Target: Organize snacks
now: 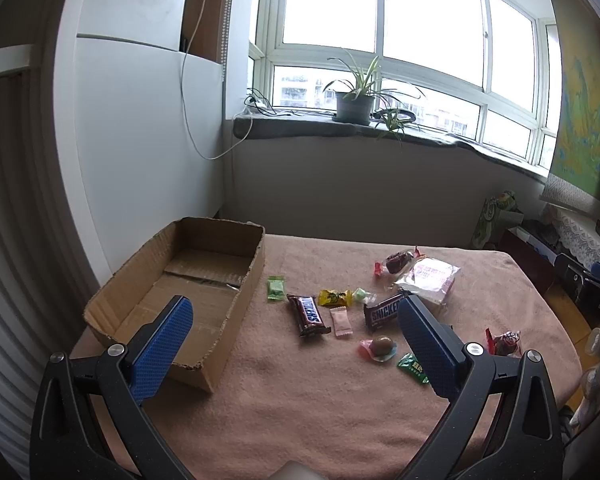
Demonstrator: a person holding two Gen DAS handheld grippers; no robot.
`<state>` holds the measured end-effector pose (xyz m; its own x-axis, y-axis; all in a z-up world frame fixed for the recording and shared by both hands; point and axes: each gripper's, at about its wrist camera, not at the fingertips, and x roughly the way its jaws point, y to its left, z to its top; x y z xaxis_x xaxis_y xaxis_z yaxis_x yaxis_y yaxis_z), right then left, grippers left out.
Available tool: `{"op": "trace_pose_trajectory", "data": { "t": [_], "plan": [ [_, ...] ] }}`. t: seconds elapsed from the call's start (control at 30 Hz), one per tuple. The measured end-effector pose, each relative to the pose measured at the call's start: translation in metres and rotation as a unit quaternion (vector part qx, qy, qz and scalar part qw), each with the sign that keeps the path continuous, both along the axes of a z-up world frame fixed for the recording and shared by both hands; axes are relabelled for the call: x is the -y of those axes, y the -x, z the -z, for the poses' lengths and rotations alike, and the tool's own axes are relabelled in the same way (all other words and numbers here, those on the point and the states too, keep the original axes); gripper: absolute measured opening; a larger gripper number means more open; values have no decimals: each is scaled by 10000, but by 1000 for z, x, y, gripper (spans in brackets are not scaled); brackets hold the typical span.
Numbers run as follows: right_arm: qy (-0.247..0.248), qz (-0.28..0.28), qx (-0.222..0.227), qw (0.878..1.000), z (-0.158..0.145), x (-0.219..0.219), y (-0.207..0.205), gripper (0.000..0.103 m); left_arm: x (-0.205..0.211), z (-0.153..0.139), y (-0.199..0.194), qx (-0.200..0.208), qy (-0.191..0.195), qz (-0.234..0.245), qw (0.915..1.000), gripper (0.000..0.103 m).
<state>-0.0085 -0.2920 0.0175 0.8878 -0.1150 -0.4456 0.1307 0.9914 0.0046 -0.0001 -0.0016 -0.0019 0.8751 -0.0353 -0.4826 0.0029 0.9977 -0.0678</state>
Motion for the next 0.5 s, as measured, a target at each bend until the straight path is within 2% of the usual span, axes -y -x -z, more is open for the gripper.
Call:
{"op": "trace_pose_trajectory", "data": {
  "t": [0.5],
  "plan": [
    [-16,-3,-17,10000,2,0,1,103,5,0,1,-4,-26,31,10000,102]
  ]
}}
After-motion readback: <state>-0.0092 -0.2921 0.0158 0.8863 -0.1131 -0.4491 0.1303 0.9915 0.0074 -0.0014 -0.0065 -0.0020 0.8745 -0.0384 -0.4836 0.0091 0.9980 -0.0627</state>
